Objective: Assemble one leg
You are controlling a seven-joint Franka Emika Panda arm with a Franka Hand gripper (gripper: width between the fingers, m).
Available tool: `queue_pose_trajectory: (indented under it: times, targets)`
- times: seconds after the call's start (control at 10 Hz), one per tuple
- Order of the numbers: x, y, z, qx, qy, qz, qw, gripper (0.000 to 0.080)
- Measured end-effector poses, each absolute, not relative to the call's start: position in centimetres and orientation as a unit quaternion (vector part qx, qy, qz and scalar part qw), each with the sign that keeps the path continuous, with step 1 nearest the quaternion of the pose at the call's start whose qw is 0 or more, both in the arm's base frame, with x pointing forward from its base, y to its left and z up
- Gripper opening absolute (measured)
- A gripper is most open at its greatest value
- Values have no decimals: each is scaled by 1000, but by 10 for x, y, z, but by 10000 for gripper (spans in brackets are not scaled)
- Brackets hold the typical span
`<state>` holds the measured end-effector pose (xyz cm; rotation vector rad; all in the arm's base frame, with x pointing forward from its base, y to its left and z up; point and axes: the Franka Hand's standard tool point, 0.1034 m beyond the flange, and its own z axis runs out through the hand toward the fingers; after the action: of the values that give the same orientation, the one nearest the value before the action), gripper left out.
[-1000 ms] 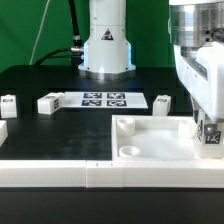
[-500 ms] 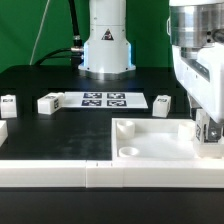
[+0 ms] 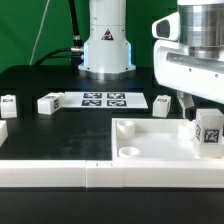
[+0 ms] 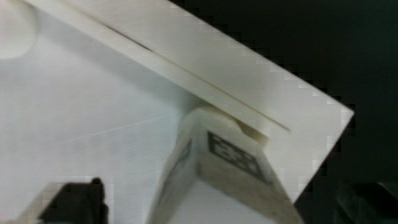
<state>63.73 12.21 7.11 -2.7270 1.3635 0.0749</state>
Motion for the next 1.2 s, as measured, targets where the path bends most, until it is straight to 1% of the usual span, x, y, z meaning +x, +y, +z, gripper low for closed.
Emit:
queue_pose_trajectory:
  times: [0.3, 0.4, 0.5, 0.7, 0.8, 1.0, 1.2]
  targets:
    - [637, 124, 71, -945, 323, 18, 47, 648]
    - [636, 125, 71, -960, 277, 16, 45, 648]
    - [637, 125, 71, -973, 227, 13, 40, 648]
    - [639, 124, 71, -994, 106, 10, 25, 648]
    - [640, 123, 70, -997, 68, 9, 23, 648]
    - [640, 123, 70, -998, 63, 8, 23, 635]
    - [640, 121, 70, -998, 63, 8, 22, 288]
